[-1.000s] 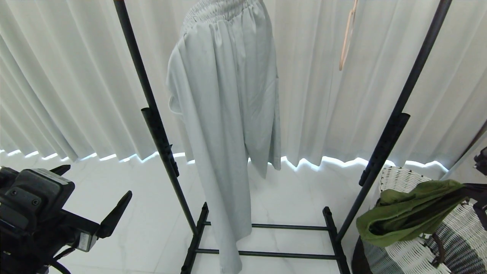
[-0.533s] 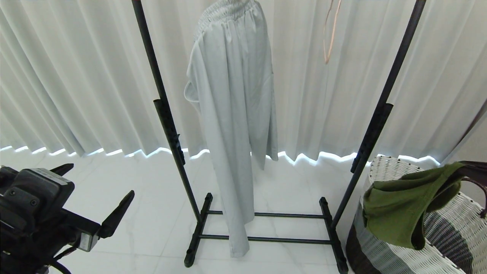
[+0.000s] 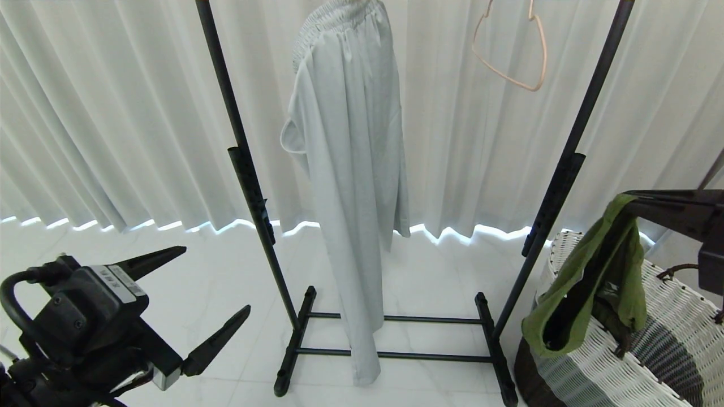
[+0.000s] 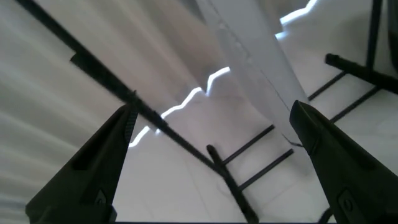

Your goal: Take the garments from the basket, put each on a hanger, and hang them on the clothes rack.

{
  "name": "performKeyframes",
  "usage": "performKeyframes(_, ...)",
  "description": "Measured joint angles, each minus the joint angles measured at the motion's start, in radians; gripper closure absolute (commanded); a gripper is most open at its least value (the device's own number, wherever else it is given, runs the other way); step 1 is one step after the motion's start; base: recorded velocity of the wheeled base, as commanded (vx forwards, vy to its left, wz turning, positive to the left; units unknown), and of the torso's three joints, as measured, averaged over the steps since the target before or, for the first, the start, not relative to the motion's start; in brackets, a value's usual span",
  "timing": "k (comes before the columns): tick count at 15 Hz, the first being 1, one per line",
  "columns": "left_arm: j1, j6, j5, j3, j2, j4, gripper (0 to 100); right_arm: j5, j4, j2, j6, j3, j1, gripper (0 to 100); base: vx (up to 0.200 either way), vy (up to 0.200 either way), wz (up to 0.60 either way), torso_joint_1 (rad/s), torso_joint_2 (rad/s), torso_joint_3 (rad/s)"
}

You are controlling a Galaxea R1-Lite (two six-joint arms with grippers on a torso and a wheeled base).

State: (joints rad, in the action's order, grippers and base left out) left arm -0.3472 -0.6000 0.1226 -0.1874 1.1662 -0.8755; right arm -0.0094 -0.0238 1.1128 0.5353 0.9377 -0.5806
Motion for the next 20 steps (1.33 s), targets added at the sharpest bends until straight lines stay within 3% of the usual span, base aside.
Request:
performKeyframes(3, -0.091, 0.026, 0.015, -0.072, 0.061, 0.0, 0, 0.0, 0.0, 0.042, -0.002, 0.055, -0.073, 100, 0.0, 0.0, 0.0, 0.0, 0.0, 0.0)
performKeyframes(6, -0.235, 0.117, 0.008, -0.187, 0.158, 0.0, 0, 0.001, 0.004, 0.061, -0.015, 0.076, -0.125, 100, 0.0, 0.0, 0.0, 0.0, 0.0, 0.0)
performKeyframes(8, -0.349, 0.209, -0.017, -0.27, 0.241, 0.0, 0, 0.002, 0.008, 0.066, -0.029, 0.082, -0.171, 100, 0.0, 0.0, 0.0, 0.0, 0.0, 0.0)
performKeyframes(12, -0.568, 0.479, -0.194, -0.409, 0.44, 0.0, 0, 0.002, 0.012, 0.076, -0.036, 0.098, -0.246, 100, 0.0, 0.0, 0.0, 0.0, 0.0, 0.0)
performKeyframes(15, -0.659, 0.613, -0.305, -0.51, 0.603, -0.001, 0, 0.002, 0.021, 0.079, -0.036, 0.1, -0.272, 100, 0.0, 0.0, 0.0, 0.0, 0.0, 0.0)
performKeyframes(20, -0.687, 0.643, -0.335, -0.627, 0.783, -0.005, 0, 0.002, 0.021, 0.078, -0.036, 0.096, -0.316, 100, 0.0, 0.0, 0.0, 0.0, 0.0, 0.0)
